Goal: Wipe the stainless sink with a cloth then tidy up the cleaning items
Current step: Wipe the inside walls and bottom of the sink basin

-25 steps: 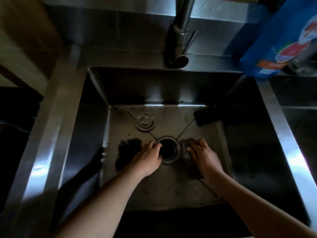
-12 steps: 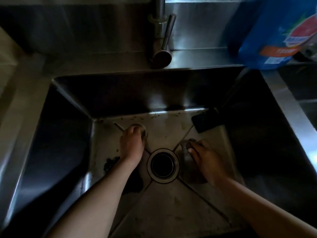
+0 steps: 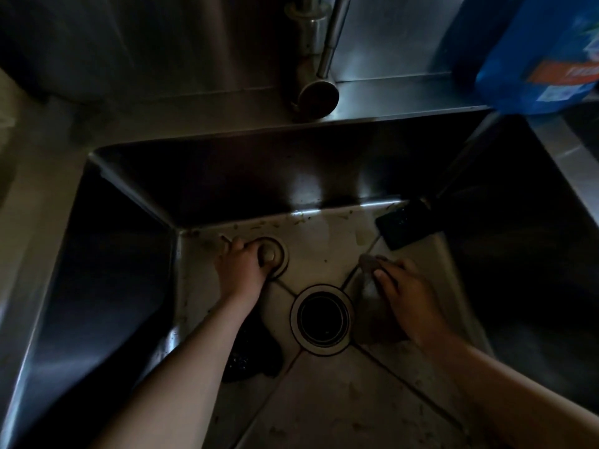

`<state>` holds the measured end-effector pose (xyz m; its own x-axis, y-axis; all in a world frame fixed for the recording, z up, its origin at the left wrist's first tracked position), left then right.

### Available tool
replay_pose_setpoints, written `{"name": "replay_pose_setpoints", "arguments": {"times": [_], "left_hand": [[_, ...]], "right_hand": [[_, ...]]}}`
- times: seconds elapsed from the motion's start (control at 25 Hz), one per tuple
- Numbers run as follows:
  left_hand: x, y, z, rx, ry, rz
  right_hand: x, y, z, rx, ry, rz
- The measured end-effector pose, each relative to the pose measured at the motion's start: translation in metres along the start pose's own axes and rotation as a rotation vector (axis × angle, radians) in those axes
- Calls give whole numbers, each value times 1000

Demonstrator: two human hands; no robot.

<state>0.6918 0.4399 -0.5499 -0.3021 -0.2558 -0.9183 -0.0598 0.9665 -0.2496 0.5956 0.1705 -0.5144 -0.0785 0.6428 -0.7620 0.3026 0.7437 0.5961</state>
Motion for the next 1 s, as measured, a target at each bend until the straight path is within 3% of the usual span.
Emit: {"name": "replay_pose_setpoints", "arguments": {"times": [0.16, 0.4, 0.52, 0.72, 1.0], "left_hand": [[2, 7, 4, -46, 29, -72], [-2, -13, -16, 53, 55, -154], [-1, -39, -35, 169, 81, -56], [31, -77, -74, 341, 266, 87], [58, -86, -77, 341, 364, 172]], "right_hand": [[-5, -7, -1, 10, -24, 7], [-25, -11, -9, 40, -6, 30], [-35, -9, -13, 45, -13, 38], [-53, -5, -22, 47, -22, -1], [-50, -8, -19, 54, 0, -11]]}}
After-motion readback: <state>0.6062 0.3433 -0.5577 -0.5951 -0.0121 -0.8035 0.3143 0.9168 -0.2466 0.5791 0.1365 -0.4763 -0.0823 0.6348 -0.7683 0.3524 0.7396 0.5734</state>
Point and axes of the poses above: each hand's wrist, its own z-axis towards the middle knuckle, its own x-axis out of the palm, y = z × x, the point moved 8 cm from there along z, towards the middle knuckle, and after that the axes turned 7 degrees about y, right-handed, at the moved point
